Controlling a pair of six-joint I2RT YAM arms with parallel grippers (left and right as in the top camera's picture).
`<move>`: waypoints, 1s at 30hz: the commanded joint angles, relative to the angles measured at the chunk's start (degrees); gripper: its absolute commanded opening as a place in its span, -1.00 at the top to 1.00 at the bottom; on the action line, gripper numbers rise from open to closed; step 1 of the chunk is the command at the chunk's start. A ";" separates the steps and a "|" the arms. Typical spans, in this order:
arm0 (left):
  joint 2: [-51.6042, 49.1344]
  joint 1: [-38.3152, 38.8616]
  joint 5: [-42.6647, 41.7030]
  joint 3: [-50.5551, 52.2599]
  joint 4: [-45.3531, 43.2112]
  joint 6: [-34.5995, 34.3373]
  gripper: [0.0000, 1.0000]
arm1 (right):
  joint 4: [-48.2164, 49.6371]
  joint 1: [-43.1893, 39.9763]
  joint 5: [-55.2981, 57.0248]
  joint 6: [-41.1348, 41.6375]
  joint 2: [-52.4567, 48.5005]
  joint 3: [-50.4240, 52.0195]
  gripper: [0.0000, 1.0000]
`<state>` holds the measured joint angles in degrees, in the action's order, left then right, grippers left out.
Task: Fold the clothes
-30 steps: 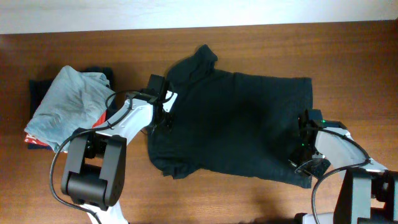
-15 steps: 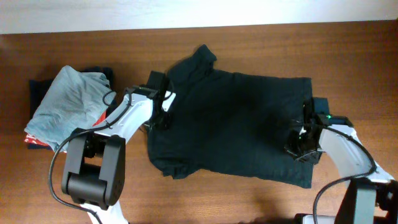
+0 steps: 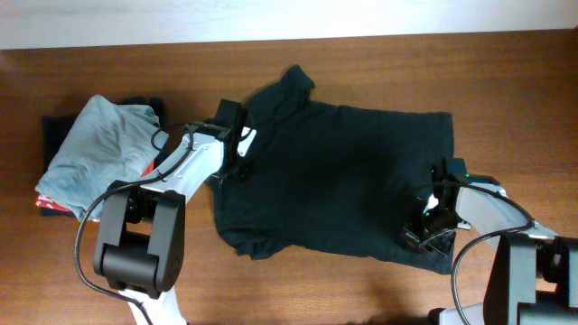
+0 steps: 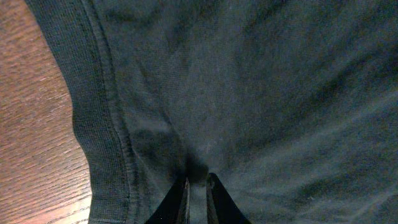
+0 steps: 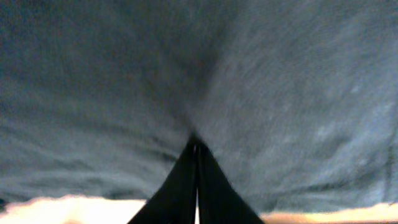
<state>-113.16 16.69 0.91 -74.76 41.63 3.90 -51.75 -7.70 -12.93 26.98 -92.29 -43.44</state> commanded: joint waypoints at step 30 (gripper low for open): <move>-0.50 -0.66 -2.97 -12.57 -0.61 0.96 0.77 | 1.99 -8.81 -8.35 -13.97 6.40 -18.08 0.84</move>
<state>-113.19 16.32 0.84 -84.62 43.83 3.90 -51.72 -16.84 -13.78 16.25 -87.50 -58.94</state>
